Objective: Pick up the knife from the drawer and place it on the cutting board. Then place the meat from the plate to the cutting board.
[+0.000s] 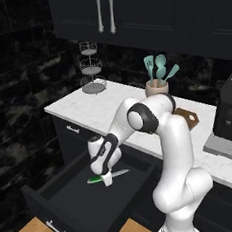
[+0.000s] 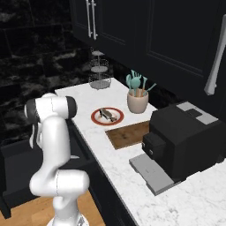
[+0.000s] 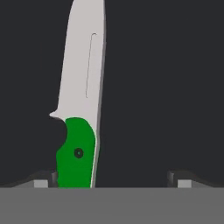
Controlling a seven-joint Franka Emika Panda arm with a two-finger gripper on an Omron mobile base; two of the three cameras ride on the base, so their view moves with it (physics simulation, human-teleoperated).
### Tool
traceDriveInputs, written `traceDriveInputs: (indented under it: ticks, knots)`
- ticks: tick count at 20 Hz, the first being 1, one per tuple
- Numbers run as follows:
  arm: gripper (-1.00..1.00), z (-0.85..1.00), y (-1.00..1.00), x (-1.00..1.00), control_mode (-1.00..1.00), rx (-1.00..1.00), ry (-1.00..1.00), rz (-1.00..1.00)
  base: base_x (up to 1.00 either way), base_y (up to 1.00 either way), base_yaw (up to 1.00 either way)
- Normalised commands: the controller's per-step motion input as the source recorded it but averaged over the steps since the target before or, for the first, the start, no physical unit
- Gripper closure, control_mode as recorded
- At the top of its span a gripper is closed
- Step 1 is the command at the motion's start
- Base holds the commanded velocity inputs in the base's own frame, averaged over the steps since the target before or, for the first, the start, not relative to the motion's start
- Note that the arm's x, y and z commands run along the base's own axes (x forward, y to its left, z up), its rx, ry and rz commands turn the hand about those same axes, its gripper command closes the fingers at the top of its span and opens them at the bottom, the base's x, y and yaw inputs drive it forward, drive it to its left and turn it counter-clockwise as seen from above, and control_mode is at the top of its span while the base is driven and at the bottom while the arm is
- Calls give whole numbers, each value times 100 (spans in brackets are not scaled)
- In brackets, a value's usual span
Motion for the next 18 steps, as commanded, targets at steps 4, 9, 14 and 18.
traceDriveInputs:
  ticks: [4,9,14,18]
  knots:
    - [-100,-41,28,0,-100,0,2,-5,0,0,0]
    - [100,-50,25,0,-100,0,2,-3,0,0,0]
    - [100,-55,22,-6,-100,0,1,-1,0,0,0]
    - [100,-44,13,-32,-100,0,-3,0,0,0,0]
